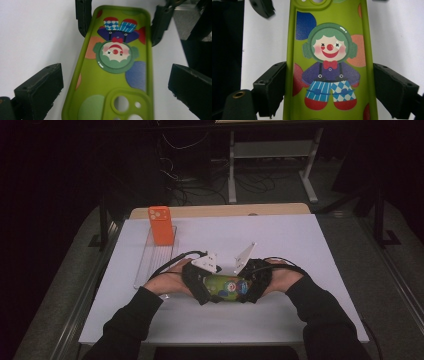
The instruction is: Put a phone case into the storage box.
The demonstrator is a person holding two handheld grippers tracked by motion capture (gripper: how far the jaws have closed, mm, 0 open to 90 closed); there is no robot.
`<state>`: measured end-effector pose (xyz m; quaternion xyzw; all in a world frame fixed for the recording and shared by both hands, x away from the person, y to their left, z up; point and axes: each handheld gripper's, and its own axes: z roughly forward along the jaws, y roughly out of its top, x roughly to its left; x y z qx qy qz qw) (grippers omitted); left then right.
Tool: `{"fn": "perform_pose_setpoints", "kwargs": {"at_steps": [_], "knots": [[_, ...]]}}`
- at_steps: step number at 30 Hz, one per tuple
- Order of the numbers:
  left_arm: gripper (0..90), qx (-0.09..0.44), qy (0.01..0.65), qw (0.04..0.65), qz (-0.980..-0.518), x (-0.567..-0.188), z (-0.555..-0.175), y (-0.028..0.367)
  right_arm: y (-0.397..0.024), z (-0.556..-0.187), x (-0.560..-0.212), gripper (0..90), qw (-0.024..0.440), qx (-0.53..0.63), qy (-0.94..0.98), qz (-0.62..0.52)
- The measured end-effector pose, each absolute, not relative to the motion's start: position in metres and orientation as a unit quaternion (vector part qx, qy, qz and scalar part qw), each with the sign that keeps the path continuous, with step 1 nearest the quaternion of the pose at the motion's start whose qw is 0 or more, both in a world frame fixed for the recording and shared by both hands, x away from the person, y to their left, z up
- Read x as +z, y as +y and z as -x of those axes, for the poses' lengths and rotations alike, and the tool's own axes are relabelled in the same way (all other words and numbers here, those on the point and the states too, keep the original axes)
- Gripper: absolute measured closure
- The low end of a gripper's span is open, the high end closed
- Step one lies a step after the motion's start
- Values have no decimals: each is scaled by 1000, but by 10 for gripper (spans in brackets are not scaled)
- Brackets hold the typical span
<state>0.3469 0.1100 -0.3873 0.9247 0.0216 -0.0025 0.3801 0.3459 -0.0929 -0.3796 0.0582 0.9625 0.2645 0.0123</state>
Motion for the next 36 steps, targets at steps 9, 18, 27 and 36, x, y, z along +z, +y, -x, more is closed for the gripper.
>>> {"fn": "perform_pose_setpoints", "kwargs": {"at_steps": [9, 18, 27, 36], "knots": [[0, -5, 19, 358, -934, -396, -344, 103, -90, -344, -374, 152, 14, 272, 961, -50], [91, 1, 16, 358, -934, -396, -344, 103, -90, -343, -373, 152, 12, 276, 960, -45], [120, 0, 14, 359, -933, -396, -343, 103, -91, -343, -372, 151, 12, 279, 959, -41], [147, -5, 20, 359, -933, -395, -341, 102, -93, -345, -374, 142, -3, 283, 958, -35]]}}
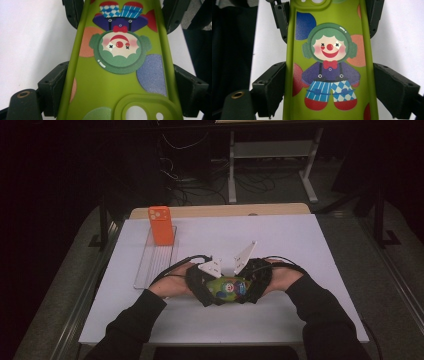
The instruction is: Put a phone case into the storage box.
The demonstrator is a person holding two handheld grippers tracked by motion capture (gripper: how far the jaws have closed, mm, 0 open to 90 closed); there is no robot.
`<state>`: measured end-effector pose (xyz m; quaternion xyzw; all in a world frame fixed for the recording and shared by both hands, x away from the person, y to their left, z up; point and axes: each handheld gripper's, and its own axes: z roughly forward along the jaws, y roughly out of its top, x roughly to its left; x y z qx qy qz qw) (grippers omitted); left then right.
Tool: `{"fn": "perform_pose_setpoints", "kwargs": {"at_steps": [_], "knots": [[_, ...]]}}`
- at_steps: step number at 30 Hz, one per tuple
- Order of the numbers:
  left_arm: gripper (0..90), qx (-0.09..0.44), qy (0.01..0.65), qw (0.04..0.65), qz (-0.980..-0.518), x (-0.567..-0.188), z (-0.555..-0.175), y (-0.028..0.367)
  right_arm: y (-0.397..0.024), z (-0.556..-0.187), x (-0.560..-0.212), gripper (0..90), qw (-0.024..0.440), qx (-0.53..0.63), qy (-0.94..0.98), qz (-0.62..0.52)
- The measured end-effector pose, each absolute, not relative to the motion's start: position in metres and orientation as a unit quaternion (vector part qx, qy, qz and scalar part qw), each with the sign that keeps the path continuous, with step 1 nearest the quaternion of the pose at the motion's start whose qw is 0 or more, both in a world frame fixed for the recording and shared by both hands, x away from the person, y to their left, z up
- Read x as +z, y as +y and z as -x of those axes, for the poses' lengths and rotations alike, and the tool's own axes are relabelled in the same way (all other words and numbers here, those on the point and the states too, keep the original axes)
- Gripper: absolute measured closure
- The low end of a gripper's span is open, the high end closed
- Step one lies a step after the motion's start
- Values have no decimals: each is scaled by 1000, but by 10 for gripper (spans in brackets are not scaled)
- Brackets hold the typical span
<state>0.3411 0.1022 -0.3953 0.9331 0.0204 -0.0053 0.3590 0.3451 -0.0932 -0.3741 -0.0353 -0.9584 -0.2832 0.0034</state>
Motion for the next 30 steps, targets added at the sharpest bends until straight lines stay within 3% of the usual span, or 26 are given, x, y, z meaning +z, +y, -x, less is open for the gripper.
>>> {"fn": "perform_pose_setpoints", "kwargs": {"at_steps": [5, 10, 30], "knots": [[152, 4, 18, 359, -933, -393, -340, 102, -98, -346, -376, 104, 11, -305, -951, 44], [153, 12, 26, 357, -934, -393, -340, 103, -102, -347, -374, 2, 5, -319, -945, 65], [153, 39, 131, 354, -925, -388, -351, 123, -144, -344, -382, 0, -68, -376, -886, 264]]}}
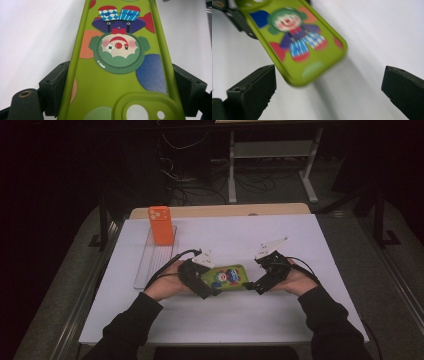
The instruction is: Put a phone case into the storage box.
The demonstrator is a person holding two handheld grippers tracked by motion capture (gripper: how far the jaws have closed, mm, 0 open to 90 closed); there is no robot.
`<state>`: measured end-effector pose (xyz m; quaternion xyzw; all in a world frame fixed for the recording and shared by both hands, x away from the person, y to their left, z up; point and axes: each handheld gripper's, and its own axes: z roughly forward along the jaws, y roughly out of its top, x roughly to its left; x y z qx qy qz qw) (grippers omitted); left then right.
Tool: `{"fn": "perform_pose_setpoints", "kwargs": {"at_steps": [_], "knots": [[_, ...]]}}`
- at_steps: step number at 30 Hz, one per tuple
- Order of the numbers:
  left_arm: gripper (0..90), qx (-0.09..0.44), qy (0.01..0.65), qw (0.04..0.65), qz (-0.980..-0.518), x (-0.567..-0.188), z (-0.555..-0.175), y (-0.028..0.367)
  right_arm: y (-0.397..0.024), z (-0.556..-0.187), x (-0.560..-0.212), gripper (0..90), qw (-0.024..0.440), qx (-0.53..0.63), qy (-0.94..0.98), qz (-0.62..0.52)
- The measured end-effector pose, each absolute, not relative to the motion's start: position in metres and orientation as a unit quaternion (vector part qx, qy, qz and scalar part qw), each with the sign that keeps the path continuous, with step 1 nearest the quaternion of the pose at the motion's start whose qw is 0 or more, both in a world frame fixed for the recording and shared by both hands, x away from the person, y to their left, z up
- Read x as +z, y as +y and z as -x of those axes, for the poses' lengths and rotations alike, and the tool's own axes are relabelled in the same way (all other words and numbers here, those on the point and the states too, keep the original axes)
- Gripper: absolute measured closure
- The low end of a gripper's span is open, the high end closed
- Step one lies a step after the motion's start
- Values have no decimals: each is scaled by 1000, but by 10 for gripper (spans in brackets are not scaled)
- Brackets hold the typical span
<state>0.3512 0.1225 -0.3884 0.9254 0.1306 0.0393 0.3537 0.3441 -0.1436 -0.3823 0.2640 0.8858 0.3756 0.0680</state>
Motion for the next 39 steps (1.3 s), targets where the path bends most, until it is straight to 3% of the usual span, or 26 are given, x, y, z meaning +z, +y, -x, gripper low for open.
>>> {"fn": "perform_pose_setpoints", "kwargs": {"at_steps": [21, 27, 31, 39], "knots": [[152, 90, 213, 367, -901, -374, -358, 136, -177, -307, -410, 0, 118, 403, 829, -370], [152, 101, 228, 360, -899, -373, -357, 135, -174, -304, -411, 59, 138, 413, 821, -369], [152, 98, 237, 359, -897, -374, -356, 133, -167, -301, -413, 107, 192, 396, 824, -356], [152, 88, 236, 359, -899, -377, -355, 129, -145, -292, -416, 90, 302, 345, 846, -274]]}}
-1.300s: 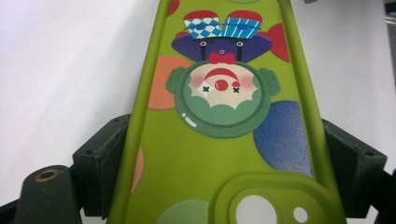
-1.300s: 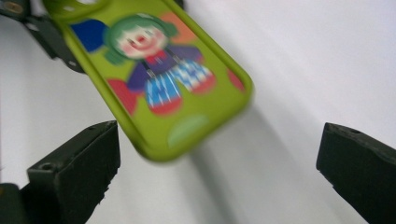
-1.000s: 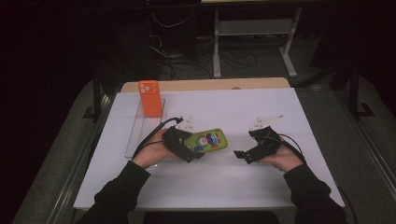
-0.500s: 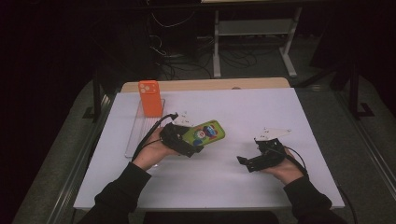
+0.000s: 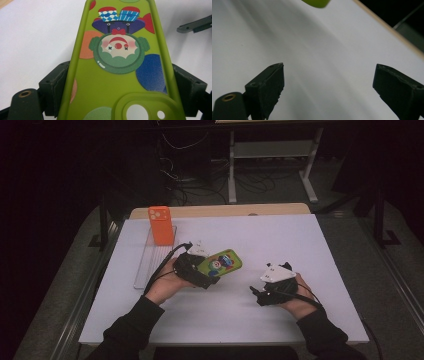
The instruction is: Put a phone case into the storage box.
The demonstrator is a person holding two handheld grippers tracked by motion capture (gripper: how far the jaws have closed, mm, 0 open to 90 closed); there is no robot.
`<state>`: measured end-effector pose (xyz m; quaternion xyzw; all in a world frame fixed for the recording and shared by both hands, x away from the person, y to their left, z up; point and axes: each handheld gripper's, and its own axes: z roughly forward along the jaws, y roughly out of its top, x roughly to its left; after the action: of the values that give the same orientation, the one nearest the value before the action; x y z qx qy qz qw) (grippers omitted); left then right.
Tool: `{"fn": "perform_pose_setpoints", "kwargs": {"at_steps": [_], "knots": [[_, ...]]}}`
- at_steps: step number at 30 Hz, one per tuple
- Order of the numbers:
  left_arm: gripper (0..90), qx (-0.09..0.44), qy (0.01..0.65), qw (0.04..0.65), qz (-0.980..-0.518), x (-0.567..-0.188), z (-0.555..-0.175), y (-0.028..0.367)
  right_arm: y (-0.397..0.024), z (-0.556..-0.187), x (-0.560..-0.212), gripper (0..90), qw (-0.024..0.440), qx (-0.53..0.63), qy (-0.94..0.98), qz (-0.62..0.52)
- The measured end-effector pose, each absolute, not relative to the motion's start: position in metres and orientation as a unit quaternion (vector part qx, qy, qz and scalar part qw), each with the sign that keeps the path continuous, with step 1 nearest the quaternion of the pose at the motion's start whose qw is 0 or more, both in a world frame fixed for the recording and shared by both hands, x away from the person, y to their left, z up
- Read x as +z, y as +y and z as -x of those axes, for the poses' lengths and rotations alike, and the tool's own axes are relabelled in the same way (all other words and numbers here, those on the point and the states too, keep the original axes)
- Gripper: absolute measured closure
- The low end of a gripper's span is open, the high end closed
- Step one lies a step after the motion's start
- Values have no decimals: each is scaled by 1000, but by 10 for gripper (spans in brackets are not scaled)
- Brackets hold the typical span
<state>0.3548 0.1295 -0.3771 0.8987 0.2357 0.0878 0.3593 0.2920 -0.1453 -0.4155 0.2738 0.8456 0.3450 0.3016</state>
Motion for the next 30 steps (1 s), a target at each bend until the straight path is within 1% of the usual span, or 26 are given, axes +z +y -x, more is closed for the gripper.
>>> {"fn": "perform_pose_setpoints", "kwargs": {"at_steps": [5, 12, 17, 19, 21, 24, 28, 30], "knots": [[152, 94, 227, 357, -901, -378, -357, 130, -134, -287, -416, 89, 371, 308, 852, -203], [152, 85, 247, 365, -894, -380, -355, 128, -122, -282, -419, 91, 443, 265, 844, -143], [152, 85, 241, 356, -899, -381, -356, 129, -119, -283, -418, 91, 502, 216, 834, -69], [152, 88, 236, 352, -902, -381, -357, 129, -116, -281, -420, 92, 512, 215, 829, -67], [152, 86, 234, 351, -903, -381, -357, 130, -113, -281, -419, 94, 536, 198, 820, -34], [152, 82, 240, 358, -898, -382, -357, 129, -109, -281, -419, 99, 558, 197, 806, -15], [152, 79, 241, 361, -898, -381, -357, 129, -103, -280, -419, 118, 573, 195, 796, 2], [152, 79, 240, 363, -897, -381, -357, 129, -99, -280, -421, 127, 574, 192, 796, 12]]}}
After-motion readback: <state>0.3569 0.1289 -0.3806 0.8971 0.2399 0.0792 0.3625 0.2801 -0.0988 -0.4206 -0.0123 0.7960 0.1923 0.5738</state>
